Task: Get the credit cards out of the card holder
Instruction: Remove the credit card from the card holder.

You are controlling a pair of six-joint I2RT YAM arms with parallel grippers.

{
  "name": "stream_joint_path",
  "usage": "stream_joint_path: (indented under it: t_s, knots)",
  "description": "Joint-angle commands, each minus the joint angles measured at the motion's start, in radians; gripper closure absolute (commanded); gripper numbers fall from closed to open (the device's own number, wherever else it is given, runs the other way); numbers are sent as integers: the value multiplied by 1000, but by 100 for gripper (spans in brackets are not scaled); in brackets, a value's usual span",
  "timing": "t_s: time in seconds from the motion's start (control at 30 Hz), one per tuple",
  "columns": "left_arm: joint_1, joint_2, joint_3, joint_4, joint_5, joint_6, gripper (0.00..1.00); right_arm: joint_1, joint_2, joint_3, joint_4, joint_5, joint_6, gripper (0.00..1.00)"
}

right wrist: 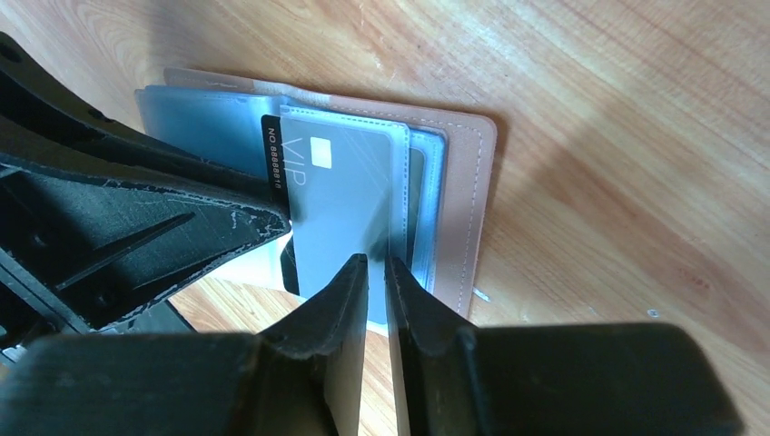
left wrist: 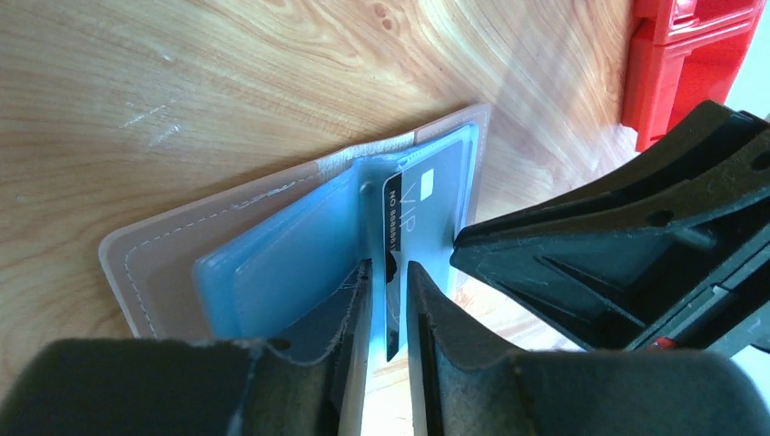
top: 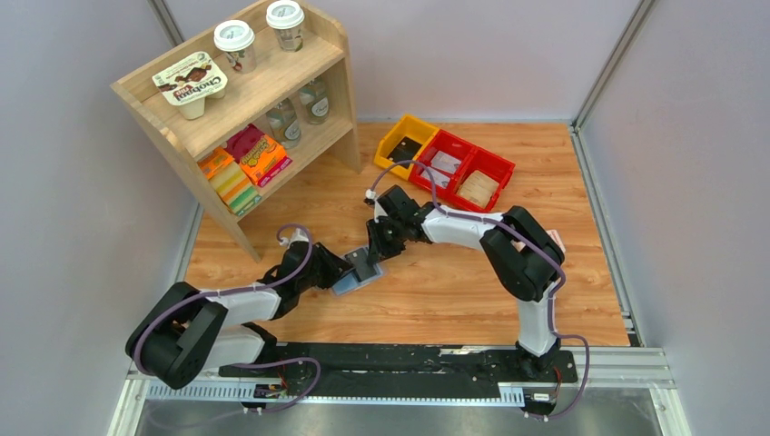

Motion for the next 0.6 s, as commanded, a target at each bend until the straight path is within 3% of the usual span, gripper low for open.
stream_joint_path:
  t_s: [0.0,0.3,0.43,0.57]
  knots:
    - [0,-40,-13,64,14,8,75,-13,35,3,9,-1,9,80]
    - [0,-54,-35,118,25,2,100,-21,45,6,-1,10,15,81]
    - [0,-86,-50,72,15,-15,100,-29,49,4,-2,21,19,81]
    - [0,-167,-61,-74,-26,-41,100,-36,58,1,-4,27,22,81]
